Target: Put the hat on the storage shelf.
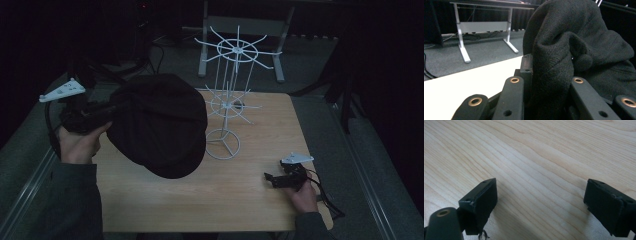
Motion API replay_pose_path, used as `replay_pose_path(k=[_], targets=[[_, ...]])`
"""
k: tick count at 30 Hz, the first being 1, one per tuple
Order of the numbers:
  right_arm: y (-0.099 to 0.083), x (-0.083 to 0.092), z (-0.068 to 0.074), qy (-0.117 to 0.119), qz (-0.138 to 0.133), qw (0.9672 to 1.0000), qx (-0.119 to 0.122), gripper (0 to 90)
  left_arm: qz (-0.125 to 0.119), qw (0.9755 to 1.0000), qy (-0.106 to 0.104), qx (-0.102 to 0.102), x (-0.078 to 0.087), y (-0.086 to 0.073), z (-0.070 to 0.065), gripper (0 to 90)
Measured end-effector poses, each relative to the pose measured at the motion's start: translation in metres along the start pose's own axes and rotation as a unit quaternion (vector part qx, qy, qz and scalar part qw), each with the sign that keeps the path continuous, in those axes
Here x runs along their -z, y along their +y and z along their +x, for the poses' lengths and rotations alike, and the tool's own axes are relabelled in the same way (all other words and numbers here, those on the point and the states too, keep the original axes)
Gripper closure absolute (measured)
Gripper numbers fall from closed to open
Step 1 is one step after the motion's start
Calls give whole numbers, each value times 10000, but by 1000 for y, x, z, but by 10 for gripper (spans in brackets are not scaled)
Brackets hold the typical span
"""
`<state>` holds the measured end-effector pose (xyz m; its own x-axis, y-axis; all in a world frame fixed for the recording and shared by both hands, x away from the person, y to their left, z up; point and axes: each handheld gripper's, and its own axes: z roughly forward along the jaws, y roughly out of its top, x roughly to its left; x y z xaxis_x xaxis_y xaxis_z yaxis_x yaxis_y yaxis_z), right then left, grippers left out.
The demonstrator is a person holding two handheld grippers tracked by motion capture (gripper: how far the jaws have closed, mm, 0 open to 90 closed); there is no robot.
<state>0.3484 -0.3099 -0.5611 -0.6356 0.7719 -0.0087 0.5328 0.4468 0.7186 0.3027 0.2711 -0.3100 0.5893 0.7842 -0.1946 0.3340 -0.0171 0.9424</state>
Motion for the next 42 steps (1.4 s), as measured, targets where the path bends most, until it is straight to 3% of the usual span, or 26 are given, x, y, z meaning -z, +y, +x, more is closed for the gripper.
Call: replay_pose_path(k=[15, 21, 42], targets=[[0, 0, 0, 2, 5, 10000, -7, 116, -155, 9998, -65, 133, -1, 14, 4, 761], [0, 0, 0, 2, 4, 10000, -7, 116, -198, 9997, -22, 125, -2, 18, 5, 761], [0, 0, 0, 1, 8, 10000, -1, 116, -366, 9991, -164, 149, -2, 29, 5, 761]])
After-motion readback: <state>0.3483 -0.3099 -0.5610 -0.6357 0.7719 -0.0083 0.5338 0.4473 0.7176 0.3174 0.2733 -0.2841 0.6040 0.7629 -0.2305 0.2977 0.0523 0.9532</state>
